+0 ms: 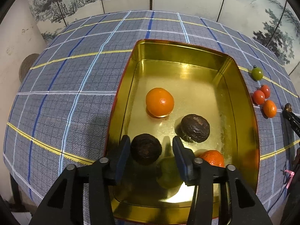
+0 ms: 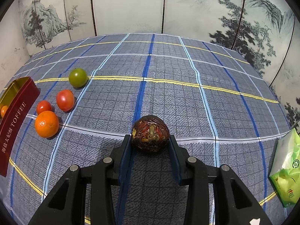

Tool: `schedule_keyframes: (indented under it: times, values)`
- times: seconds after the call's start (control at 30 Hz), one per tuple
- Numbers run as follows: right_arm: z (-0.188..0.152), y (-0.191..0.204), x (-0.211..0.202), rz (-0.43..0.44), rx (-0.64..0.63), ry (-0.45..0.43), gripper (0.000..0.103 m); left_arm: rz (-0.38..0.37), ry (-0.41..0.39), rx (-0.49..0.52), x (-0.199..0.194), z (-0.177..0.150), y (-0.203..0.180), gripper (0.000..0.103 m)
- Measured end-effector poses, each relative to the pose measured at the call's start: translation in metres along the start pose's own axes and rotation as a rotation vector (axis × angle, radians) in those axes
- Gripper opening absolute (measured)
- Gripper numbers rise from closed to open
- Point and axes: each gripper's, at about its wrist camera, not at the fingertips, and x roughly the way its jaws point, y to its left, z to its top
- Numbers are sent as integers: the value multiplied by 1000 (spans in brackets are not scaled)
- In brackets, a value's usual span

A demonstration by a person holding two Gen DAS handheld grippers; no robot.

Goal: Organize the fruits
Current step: 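Carry the patterned dried fruit into the tin and open the right gripper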

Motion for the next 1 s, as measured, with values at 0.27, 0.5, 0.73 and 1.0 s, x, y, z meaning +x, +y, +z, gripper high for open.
schedule_keyframes:
  times: [0.27, 0.5, 0.73, 1.0]
  values:
    - [2, 4, -16, 9, 4, -23, 35, -33, -42, -2, -12, 0, -1, 62]
    - [12, 36, -44, 72, -52, -66, 35, -82, -113, -13, -32, -2, 2, 67]
    - [26, 103, -71, 211, -162, -103, 35, -66, -178, -58, -55, -7, 19, 69]
    - [34, 181, -88, 371, -294, -100, 35, -7, -219, -117, -71, -21, 54, 71]
